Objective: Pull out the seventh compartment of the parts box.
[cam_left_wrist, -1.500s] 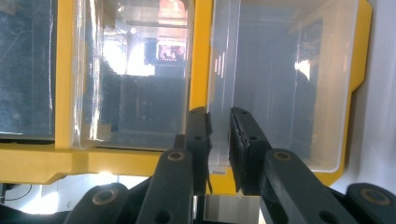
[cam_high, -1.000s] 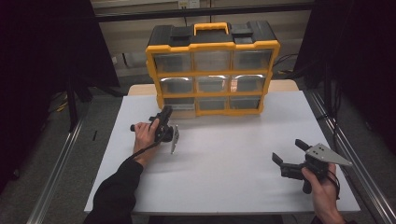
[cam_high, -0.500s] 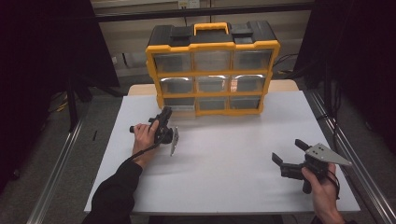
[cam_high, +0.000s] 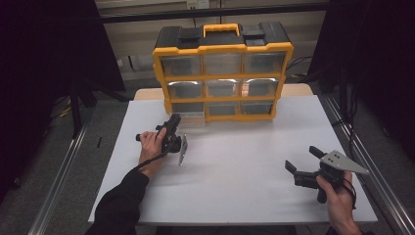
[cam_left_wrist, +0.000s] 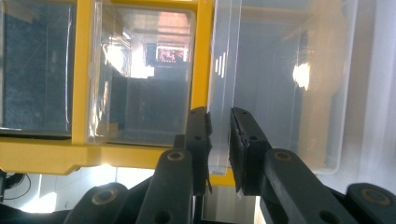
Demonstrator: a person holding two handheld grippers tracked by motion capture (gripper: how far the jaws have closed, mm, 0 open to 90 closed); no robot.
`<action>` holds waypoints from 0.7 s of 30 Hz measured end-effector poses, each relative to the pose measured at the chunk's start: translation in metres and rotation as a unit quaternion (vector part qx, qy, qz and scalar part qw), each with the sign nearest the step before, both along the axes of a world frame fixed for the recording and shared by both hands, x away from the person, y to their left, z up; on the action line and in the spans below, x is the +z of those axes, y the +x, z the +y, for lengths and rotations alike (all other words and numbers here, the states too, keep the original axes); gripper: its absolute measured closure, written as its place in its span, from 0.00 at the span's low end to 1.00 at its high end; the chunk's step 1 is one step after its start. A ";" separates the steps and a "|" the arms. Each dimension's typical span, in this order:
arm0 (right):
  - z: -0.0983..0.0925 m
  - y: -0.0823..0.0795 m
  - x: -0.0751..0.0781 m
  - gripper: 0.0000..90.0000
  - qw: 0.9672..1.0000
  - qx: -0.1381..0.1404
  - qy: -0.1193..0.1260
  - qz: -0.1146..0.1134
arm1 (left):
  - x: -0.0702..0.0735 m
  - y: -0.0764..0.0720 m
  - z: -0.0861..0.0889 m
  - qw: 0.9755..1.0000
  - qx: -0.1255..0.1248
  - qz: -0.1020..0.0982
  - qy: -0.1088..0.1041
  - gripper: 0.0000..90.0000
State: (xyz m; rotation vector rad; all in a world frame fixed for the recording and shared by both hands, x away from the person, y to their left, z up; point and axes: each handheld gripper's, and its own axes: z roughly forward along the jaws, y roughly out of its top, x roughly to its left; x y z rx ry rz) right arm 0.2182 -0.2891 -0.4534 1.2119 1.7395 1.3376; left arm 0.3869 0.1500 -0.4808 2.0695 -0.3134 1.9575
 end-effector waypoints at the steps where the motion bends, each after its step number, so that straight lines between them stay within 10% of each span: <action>1: 0.000 0.000 0.000 0.00 1.000 0.000 0.000 0.000 | 0.000 0.000 0.000 1.000 -0.002 0.001 -0.002 0.88; 21: 0.001 0.000 0.000 0.00 1.000 0.001 -0.002 -0.001 | 0.000 -0.005 0.004 1.000 -0.009 0.003 0.002 0.88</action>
